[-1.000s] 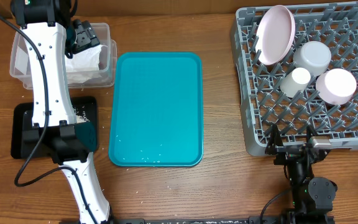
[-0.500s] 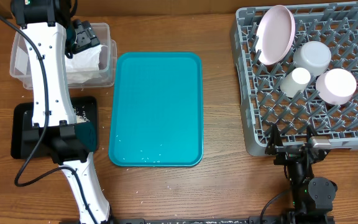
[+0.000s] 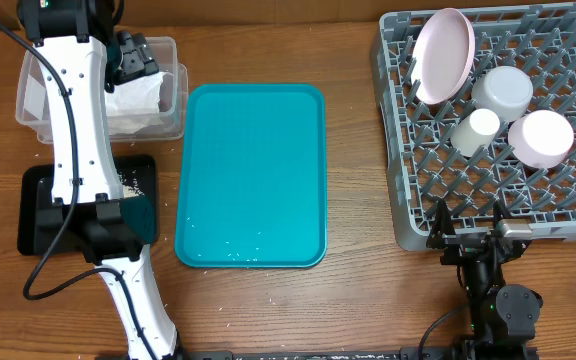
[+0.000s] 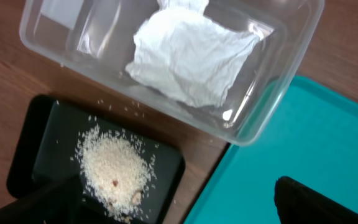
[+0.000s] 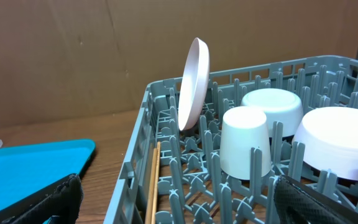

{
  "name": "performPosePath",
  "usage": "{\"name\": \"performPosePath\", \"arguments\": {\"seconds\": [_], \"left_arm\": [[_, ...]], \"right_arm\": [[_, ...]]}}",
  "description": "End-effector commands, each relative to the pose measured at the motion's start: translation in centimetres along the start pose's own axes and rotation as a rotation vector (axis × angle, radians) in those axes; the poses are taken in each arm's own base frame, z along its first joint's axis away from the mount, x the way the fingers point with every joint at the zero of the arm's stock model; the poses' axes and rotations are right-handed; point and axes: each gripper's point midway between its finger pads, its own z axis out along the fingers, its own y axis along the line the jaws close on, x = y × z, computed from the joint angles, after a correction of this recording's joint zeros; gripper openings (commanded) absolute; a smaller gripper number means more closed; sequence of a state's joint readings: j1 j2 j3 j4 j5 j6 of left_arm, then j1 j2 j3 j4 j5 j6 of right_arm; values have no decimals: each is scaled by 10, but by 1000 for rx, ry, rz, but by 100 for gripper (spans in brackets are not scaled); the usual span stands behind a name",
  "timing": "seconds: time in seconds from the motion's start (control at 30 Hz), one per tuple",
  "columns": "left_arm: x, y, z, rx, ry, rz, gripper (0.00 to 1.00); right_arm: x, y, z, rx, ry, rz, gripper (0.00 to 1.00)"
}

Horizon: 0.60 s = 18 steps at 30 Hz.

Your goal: Sort waste into correct bins and load items into the dishwasher

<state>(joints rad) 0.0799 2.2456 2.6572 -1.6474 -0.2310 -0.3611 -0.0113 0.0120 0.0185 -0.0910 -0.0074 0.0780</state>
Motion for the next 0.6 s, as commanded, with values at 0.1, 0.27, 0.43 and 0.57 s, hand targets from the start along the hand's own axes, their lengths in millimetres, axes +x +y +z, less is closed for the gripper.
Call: {"name": "performPosePath", "arguments": {"seconds": [0.1, 0.27, 0.43, 0.57], "left_arm": [[0, -5, -5, 30, -65, 67, 100], [19, -34, -8, 240, -138, 202, 100], [69, -55, -15, 393, -190, 389, 100], [118, -48, -11, 405, -195, 452, 100]], "right_arm": [[1, 0, 0, 0, -5, -4, 100], [1, 0, 0, 0, -5, -4, 100], [1, 0, 0, 0, -5, -4, 100], [1, 0, 0, 0, -5, -4, 100]]}}
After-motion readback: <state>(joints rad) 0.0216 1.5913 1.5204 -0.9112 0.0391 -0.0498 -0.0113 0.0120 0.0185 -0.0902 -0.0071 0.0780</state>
